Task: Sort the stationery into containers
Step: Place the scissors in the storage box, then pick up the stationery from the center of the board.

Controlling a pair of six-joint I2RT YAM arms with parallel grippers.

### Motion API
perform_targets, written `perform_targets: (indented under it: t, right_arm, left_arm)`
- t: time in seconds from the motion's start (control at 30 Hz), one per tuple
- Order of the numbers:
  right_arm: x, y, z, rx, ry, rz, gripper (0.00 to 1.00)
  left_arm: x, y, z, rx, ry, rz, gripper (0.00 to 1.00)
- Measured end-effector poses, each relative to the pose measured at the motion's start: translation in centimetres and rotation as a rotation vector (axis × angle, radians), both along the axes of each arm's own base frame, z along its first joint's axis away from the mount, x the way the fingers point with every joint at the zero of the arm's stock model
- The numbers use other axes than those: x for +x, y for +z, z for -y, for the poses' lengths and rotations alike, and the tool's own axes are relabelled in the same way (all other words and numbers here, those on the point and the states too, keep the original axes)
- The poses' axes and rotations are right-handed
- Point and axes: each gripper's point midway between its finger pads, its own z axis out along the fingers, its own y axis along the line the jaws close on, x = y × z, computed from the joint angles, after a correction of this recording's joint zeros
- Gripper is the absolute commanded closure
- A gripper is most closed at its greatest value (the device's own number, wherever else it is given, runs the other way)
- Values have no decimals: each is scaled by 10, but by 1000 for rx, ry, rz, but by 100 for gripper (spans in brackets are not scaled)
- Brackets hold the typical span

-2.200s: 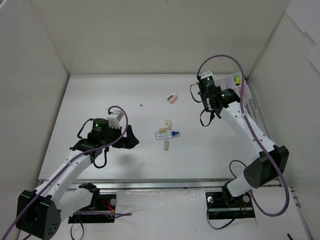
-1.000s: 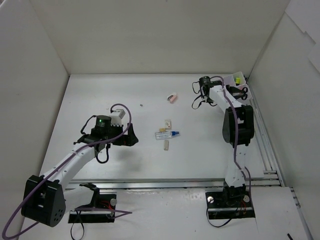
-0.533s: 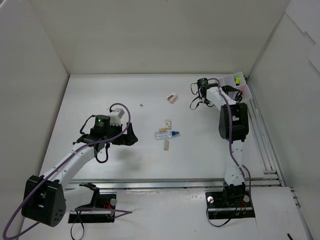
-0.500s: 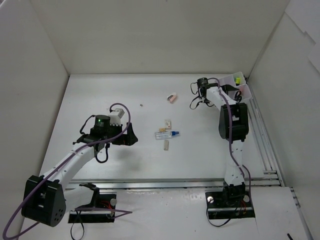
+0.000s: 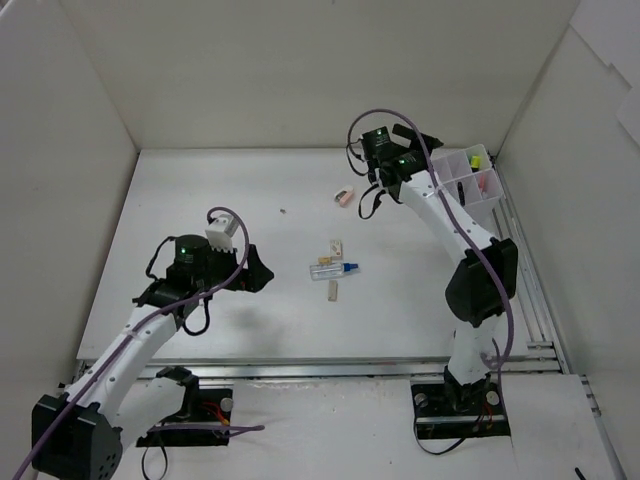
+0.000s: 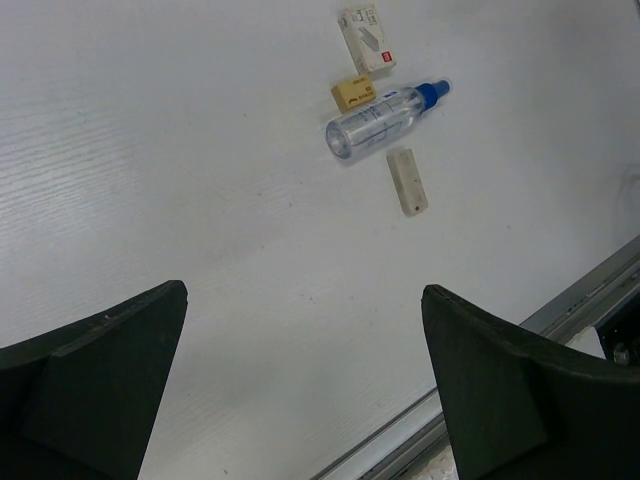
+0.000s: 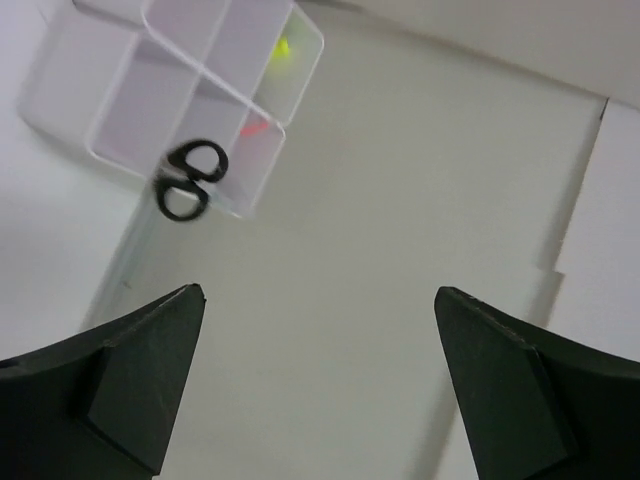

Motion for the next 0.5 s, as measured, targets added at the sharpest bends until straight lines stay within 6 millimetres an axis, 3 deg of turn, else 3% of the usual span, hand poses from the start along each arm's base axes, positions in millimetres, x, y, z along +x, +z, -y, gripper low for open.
perform_targets:
  t: [0.13, 0.2, 0.27, 0.37, 0.5]
  right_arm:
    - [-17, 19, -45, 418, -2, 264, 2]
    - [-28, 12, -62, 686, -68, 378, 2]
    - [-45, -9, -78, 955, -168, 416, 2]
    - [-75, -57, -109, 1313, -356, 380, 2]
    - [-117, -131, -160, 1539, -609, 249, 2]
  left_arm:
    - [-6, 6, -1, -23, 13, 15, 0]
    - [-10, 5, -2, -29, 18, 7, 0]
    - [-15, 3, -3, -34, 22, -2, 0]
    - [-23, 2, -5, -40, 27, -4, 0]
    - [-30, 8, -7, -60, 33, 17, 1]
